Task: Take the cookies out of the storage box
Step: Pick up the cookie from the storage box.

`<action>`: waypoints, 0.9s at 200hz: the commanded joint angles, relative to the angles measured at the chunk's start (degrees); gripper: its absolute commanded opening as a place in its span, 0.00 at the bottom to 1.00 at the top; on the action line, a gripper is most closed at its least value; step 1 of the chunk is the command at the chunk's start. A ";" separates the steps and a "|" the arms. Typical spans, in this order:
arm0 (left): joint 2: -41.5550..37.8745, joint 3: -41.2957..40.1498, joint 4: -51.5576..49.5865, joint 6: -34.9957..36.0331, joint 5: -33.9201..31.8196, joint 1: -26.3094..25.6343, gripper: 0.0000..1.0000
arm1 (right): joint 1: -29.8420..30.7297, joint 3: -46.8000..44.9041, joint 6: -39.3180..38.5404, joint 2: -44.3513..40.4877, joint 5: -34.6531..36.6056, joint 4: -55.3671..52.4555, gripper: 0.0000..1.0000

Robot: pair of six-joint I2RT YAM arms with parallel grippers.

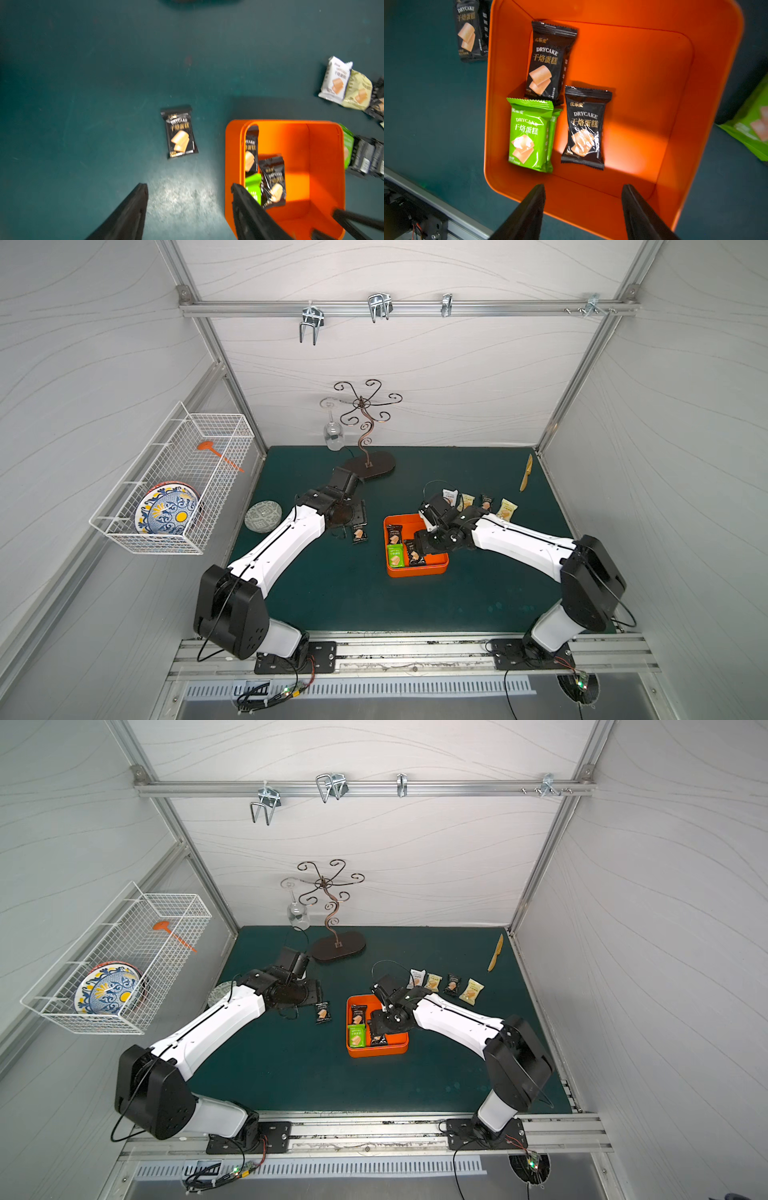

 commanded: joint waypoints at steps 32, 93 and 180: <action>-5.13 -4.94 1.26 -1.39 4.27 1.35 0.71 | 0.27 3.52 -5.65 7.61 1.73 0.42 0.74; -9.58 -8.50 2.41 -1.83 6.78 3.56 0.72 | 1.32 6.42 -6.05 13.18 3.61 0.06 0.76; -11.49 -10.23 2.36 -0.69 8.26 5.21 0.72 | 1.77 10.68 -5.03 19.73 7.78 -2.79 0.71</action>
